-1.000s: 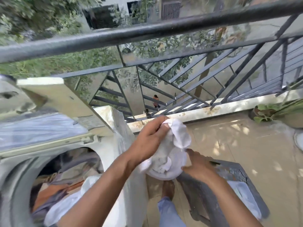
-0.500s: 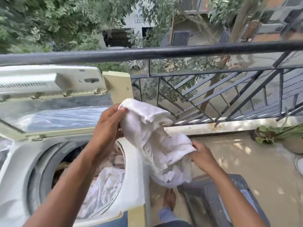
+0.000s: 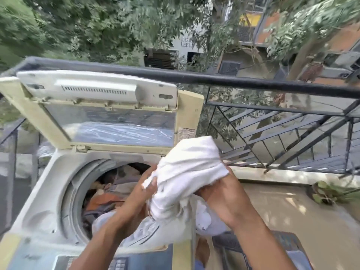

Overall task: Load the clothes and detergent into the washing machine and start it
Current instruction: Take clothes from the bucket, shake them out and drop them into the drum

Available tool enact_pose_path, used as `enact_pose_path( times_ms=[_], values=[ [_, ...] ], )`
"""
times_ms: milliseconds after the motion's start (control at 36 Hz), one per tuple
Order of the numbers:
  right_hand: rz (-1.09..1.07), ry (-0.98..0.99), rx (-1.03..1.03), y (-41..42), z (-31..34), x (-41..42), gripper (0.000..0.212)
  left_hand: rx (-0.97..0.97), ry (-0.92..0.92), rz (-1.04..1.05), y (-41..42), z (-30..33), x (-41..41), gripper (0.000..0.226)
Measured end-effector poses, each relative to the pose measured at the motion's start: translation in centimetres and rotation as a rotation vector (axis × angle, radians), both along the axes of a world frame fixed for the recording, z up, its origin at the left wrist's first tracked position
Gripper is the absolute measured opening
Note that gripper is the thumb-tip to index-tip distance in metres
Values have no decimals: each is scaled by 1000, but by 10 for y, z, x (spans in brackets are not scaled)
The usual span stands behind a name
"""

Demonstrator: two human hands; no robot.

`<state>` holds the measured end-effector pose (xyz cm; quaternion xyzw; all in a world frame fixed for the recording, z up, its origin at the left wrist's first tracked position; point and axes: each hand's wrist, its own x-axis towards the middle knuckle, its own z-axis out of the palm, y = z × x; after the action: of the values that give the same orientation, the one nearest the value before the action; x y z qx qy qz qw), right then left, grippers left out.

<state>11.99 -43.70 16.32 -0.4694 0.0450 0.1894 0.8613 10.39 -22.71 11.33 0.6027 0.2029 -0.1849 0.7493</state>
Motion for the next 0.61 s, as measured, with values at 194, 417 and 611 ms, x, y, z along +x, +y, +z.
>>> enact_pose_path(
  times_ms=[194,417,611],
  values=[
    [-28,229,30,66,-30,-2,17,-286,-122,96,56,-4,-20,46],
    [-44,427,-382,97,-87,-16,41,19,85,248,114,-38,-29,47],
    [410,349,-595,156,-116,-27,81,27,371,267,132,-75,-34,20]
  ],
)
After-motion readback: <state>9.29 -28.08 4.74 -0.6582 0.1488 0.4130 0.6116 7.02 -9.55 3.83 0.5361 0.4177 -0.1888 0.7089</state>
